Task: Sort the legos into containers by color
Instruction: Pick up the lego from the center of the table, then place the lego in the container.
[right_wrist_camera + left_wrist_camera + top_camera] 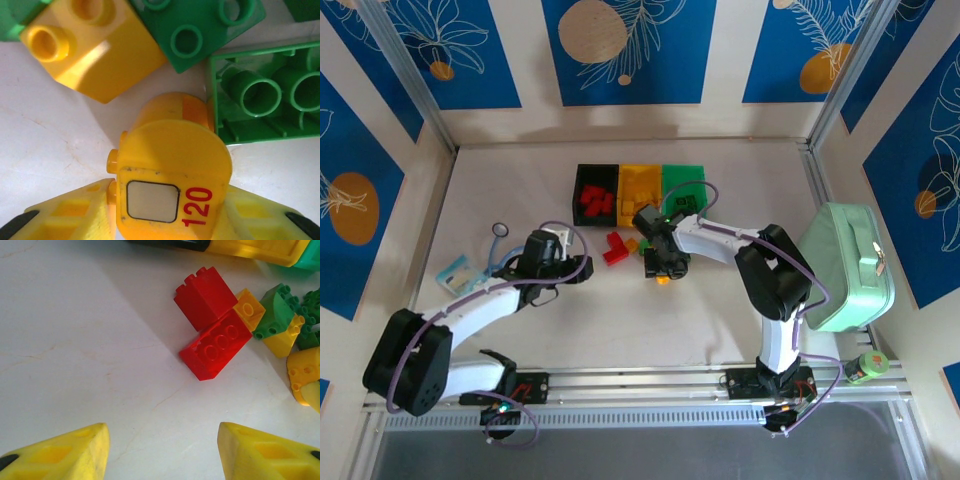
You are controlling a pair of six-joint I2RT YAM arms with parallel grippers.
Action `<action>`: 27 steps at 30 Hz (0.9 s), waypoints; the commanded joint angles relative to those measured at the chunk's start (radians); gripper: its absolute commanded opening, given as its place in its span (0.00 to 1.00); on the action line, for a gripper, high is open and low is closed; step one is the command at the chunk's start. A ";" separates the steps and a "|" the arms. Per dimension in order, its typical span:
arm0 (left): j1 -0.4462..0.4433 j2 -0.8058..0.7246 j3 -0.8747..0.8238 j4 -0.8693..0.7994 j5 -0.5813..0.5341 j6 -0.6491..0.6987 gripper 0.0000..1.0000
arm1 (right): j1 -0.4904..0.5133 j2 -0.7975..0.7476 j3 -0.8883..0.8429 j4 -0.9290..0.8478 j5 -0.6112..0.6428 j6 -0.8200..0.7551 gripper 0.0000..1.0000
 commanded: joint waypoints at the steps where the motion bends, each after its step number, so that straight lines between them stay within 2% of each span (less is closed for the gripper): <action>1: -0.007 -0.026 -0.004 -0.003 -0.018 -0.009 0.59 | 0.011 -0.007 0.032 -0.056 0.039 0.013 0.39; 8: -0.007 -0.060 -0.025 -0.004 -0.020 -0.010 0.58 | 0.046 -0.072 0.096 -0.125 0.080 0.003 0.38; 14: -0.010 -0.103 -0.062 0.002 -0.009 -0.023 0.58 | 0.025 -0.080 0.216 -0.158 0.085 -0.047 0.38; 27: -0.027 -0.229 -0.128 -0.051 -0.038 -0.034 0.58 | -0.092 0.168 0.634 -0.232 0.011 -0.184 0.38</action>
